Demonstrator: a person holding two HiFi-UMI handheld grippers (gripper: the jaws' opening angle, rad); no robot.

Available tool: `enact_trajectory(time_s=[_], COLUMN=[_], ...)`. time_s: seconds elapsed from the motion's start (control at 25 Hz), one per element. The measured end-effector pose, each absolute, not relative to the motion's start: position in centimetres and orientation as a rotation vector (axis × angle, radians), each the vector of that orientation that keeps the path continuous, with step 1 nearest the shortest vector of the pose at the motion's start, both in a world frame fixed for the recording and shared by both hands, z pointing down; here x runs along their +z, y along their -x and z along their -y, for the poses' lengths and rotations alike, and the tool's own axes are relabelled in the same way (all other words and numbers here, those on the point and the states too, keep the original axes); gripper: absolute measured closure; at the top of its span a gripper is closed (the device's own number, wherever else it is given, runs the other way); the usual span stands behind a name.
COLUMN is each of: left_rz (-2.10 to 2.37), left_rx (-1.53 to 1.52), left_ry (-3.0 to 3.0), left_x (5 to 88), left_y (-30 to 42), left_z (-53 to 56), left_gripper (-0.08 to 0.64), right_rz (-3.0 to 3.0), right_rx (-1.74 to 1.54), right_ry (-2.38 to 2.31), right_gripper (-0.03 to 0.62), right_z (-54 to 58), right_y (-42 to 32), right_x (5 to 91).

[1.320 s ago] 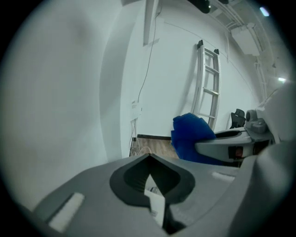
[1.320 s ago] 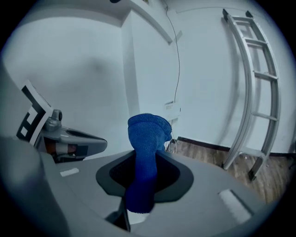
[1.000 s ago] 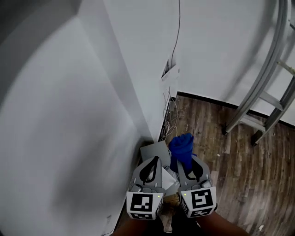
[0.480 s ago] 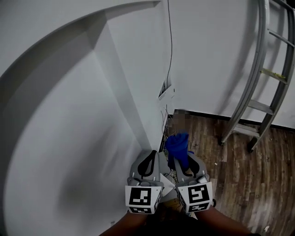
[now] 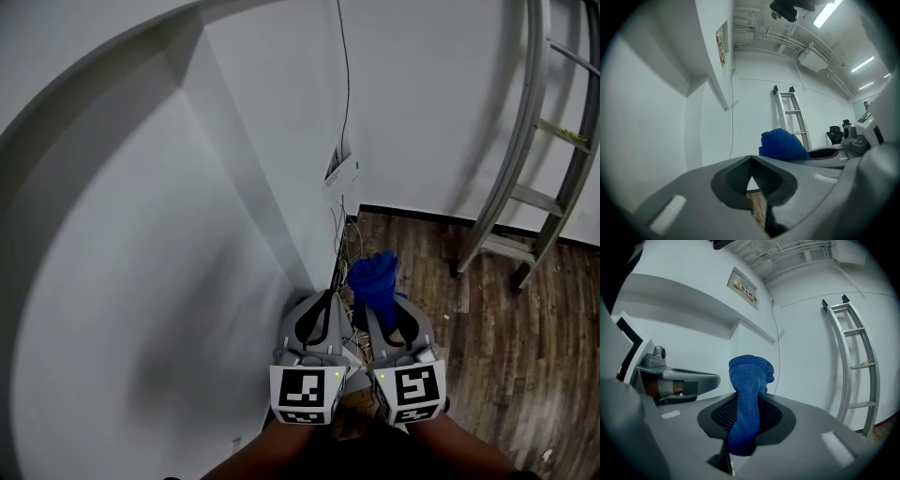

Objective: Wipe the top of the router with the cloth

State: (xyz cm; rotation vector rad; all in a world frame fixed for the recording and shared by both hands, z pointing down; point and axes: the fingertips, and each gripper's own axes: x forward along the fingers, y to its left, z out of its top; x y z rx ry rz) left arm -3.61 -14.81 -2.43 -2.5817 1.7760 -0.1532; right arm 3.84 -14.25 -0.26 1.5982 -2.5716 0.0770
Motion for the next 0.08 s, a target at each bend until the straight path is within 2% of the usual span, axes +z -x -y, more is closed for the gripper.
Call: enact_trajectory(time_s=[0.08], left_rz=[-1.774], left_rx=[-0.150], left_ry=[2.577], left_x=[-2.41], left_y=[3.32], left_z=[14.98], left_gripper=[0.560], right_rz=[2.574], right_rx=[0.072], right_ry=[-1.598], right_gripper=[0.479], right_z=[14.36], right_y=[-4.07], right_x=[-0.31])
